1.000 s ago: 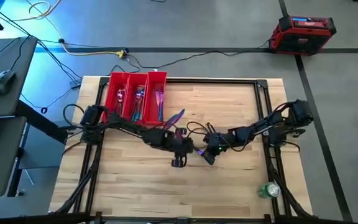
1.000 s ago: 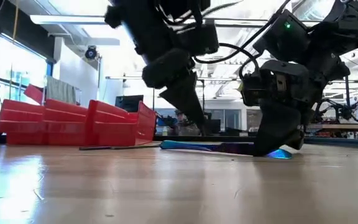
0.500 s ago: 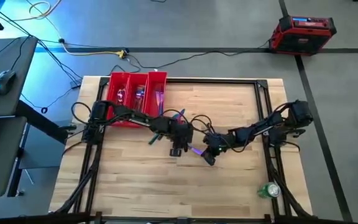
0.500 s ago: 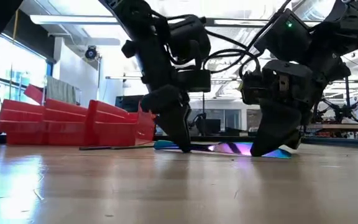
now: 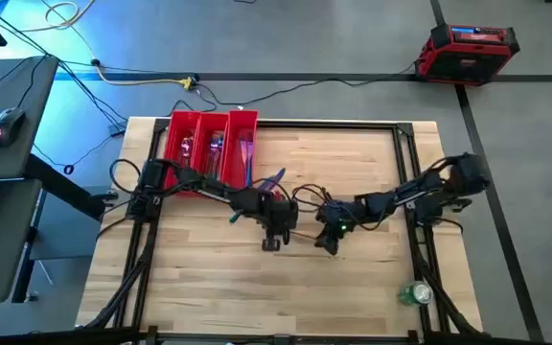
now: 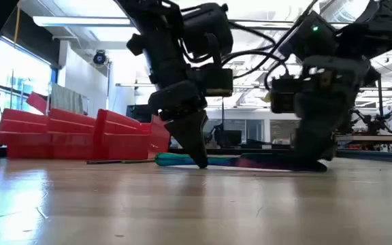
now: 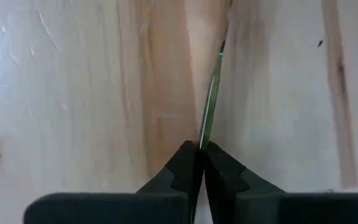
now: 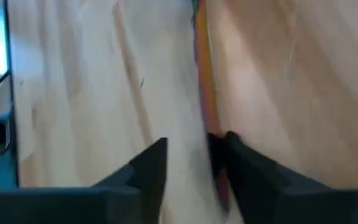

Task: Sort silverware
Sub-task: Put the blue knife into the right red bin

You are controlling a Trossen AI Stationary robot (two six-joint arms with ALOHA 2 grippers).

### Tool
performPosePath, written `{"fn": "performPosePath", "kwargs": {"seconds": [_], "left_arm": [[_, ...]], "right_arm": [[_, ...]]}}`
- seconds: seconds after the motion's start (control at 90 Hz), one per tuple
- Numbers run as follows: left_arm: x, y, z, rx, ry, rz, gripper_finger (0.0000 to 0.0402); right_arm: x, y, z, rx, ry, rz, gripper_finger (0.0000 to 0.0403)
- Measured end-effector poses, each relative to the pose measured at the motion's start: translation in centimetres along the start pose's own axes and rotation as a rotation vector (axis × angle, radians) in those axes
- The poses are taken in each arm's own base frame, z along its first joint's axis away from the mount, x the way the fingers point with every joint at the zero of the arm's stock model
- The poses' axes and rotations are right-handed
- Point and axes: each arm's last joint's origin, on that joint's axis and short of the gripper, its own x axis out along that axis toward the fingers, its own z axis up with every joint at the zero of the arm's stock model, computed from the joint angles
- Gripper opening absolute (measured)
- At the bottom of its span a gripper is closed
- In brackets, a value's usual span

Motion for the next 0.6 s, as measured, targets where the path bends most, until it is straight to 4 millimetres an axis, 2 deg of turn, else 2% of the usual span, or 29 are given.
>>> {"fn": "performPosePath", "kwargs": {"seconds": [0.078, 0.178, 0.356, 0.511, 0.6], "left_arm": [[-0.8, -0.8, -0.1, -0.034, 0.000, 0.042, 0.0001], [-2.5, -1.4, -0.1, -0.091, -0.020, 0.107, 0.0000], [-9.4, -1.3, 0.1, -0.180, -0.153, 0.294, 0.0000], [-16.2, 0.6, -1.3, -0.377, -0.295, 0.592, 0.0000], [-18.8, 2.5, -2.9, -0.533, -0.320, 0.762, 0.0000]], "right_arm": [[-1.6, 0.8, 0.2, -0.007, -0.046, 0.006, 0.0189], [-4.1, 2.4, 0.4, -0.063, -0.187, -0.036, 0.0208], [-7.7, 4.8, -0.9, -0.122, -0.548, -0.277, 0.0216], [-8.1, 6.5, -2.8, -0.111, -0.749, -0.399, 0.0213], [-7.2, 7.0, -3.8, -0.109, -0.809, -0.455, 0.0213]]}}
